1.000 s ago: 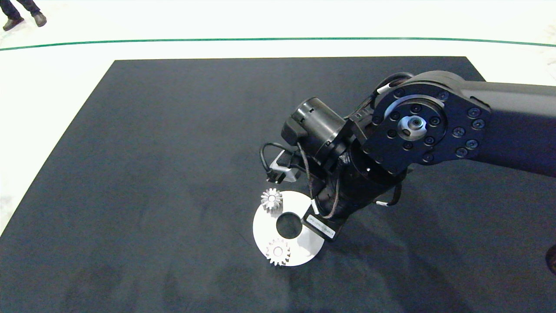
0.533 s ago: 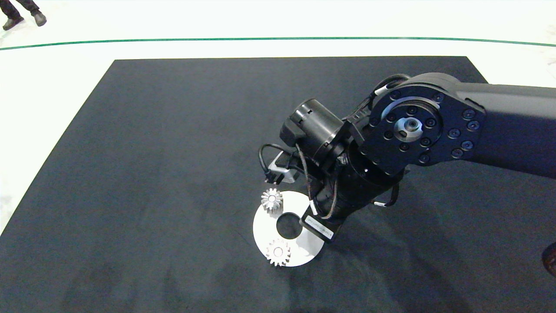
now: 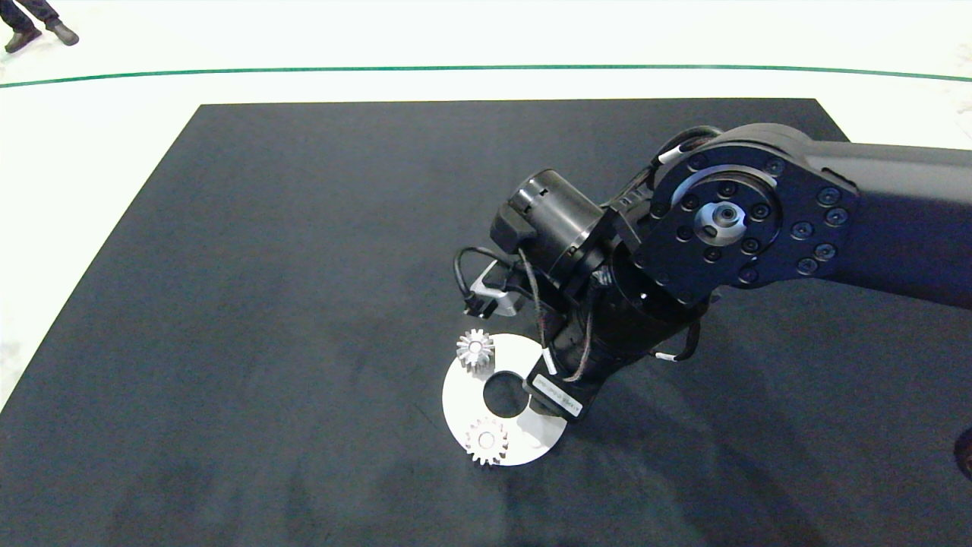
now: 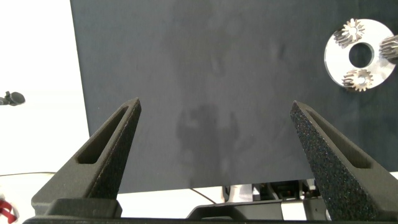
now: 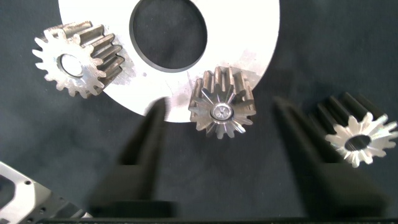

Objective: Remove an incorrectly installed larger gear and replace it with the correct smaller gear

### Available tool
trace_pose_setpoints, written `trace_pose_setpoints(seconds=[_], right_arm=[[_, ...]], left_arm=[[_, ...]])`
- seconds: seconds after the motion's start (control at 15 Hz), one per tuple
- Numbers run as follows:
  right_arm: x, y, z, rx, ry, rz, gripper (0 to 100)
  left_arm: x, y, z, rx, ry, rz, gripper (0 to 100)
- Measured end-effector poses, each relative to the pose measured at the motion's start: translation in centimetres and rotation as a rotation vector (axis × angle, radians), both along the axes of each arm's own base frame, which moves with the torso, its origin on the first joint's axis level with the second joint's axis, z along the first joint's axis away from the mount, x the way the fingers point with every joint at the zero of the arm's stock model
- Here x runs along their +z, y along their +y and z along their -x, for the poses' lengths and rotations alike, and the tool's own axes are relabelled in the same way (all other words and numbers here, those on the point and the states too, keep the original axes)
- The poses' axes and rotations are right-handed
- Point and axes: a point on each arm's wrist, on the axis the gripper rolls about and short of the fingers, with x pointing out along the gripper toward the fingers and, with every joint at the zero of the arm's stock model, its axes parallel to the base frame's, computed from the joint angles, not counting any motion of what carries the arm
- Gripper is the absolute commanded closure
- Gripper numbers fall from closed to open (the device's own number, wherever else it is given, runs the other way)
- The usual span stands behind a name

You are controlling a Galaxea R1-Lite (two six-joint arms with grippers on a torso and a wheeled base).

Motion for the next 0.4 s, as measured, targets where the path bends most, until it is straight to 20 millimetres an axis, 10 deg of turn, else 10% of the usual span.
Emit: trace_pose_setpoints(seconds=[0.4], right_arm=[[7.0,-4.0,3.9,-0.163,-0.148,-0.196,0]], left_arm=[[0.5,0.0,0.0,0.009,-0.057,0.027,0]])
